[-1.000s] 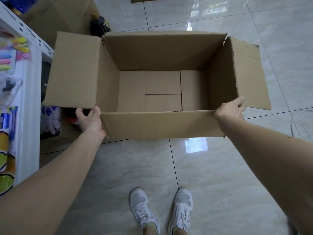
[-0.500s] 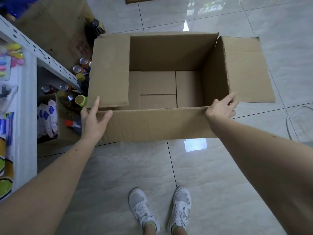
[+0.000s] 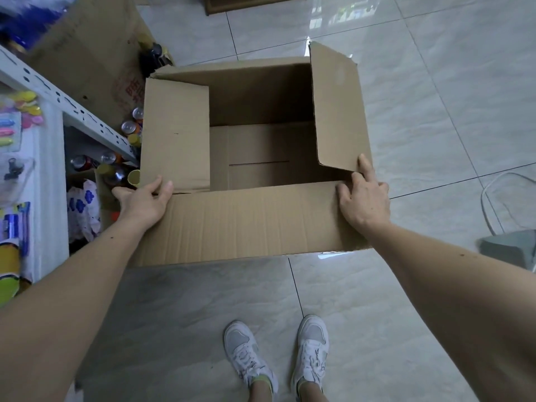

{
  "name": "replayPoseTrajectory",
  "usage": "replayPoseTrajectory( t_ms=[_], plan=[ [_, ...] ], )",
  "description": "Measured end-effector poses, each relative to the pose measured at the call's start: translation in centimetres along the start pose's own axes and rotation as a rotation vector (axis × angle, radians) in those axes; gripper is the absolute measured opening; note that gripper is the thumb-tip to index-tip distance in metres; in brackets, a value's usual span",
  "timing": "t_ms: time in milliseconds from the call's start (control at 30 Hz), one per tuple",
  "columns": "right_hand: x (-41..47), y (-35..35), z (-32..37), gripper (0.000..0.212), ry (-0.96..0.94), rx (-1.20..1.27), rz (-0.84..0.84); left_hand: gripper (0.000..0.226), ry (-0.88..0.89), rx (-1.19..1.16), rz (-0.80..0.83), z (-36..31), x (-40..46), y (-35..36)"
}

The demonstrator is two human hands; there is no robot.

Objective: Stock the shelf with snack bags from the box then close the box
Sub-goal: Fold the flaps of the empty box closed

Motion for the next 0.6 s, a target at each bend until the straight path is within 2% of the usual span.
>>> replayPoseTrajectory(
  t_ms=[167,200,233,333,400,467,600],
  plan=[
    [-0.3,-1.3,1.1,0.032,-0.065,-0.069,0.203,0.069,-0.038,0.195,0.164,-0.3,-0.1,-0.6],
    [-0.1,-1.6,1.4,0.038,-0.058,-0.094,0.259,0.072,-0.028,0.214,0.200,-0.7,-0.1,-0.6],
    [0.0,-1.7,1.6,0.053,-0.038,-0.110,0.338,0.074,-0.011,0.219,0.230,-1.1,-0.2,-0.7],
    [-0.3,-1.5,2.6,0.116,0.017,-0.144,0.628,0.077,0.013,0.180,0.270,-2.1,-0.8,-1.1],
    [-0.5,-1.4,3.0,0.143,0.037,-0.285,0.754,0.078,-0.008,0.160,0.269,-2.1,-0.9,-1.7],
    [-0.3,-1.6,3.2,0.141,0.064,-0.360,0.813,0.083,-0.044,0.177,0.305,-1.8,-0.6,-1.9],
    [0.8,-3.2,3.8,0.113,0.127,-0.298,0.794,0.097,-0.091,0.213,0.379,-1.7,0.4,-3.0]
  ],
)
Point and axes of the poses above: each hand's wrist, its own x-axis towards the middle knuckle, its own y-axis out of the palm, z = x × y, the point moved 10 cm from there along x, towards the middle knuckle, and after that the axes turned 10 degrees about z, right-handed, at the moved point
